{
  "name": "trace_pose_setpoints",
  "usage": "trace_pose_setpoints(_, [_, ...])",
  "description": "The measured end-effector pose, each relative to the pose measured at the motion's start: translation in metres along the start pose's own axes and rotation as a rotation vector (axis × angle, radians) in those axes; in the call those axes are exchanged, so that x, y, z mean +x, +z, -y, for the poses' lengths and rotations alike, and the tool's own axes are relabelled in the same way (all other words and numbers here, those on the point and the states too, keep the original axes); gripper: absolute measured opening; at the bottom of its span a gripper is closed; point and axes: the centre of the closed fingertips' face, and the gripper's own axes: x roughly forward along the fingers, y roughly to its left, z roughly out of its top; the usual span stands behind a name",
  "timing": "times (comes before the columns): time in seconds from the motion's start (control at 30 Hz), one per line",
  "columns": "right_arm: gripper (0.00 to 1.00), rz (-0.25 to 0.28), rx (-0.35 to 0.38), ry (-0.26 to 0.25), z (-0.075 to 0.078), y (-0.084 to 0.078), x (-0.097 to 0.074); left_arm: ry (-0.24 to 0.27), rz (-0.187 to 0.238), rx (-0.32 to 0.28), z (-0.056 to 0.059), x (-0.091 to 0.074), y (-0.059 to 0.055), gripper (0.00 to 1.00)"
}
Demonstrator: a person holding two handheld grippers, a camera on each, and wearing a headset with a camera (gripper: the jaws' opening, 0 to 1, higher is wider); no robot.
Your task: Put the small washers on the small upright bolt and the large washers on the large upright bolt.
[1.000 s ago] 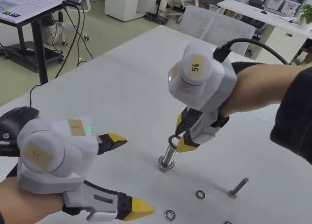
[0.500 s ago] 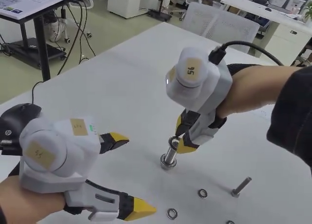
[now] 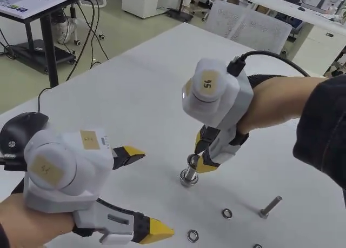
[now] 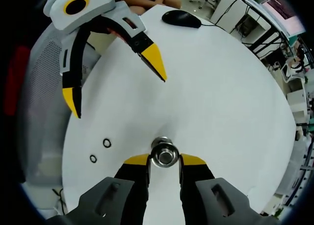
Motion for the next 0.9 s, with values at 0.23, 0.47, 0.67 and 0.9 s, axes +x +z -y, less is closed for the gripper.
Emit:
trace_pose_setpoints(0.23, [0.24,-0.011,-0.006,0.012,0.000,-0.001,0.008,-0.003,-0.003,-0.001,0.000,0.001,-0.001,0.83])
trace_pose_setpoints(0.47, [0.24,-0.020,-0.003,0.026,0.000,-0.002,0.018,-0.003,-0.005,-0.004,0.000,0.001,-0.002,0.83])
trace_pose_setpoints(0.67, [0.24,-0.022,0.002,0.035,0.001,-0.003,0.027,-0.004,-0.009,-0.006,0.000,0.001,-0.003,0.83])
trace_pose_setpoints(0.9, [0.24,-0.020,0.009,0.036,0.001,-0.003,0.033,-0.007,-0.014,-0.008,0.000,0.002,-0.004,0.83])
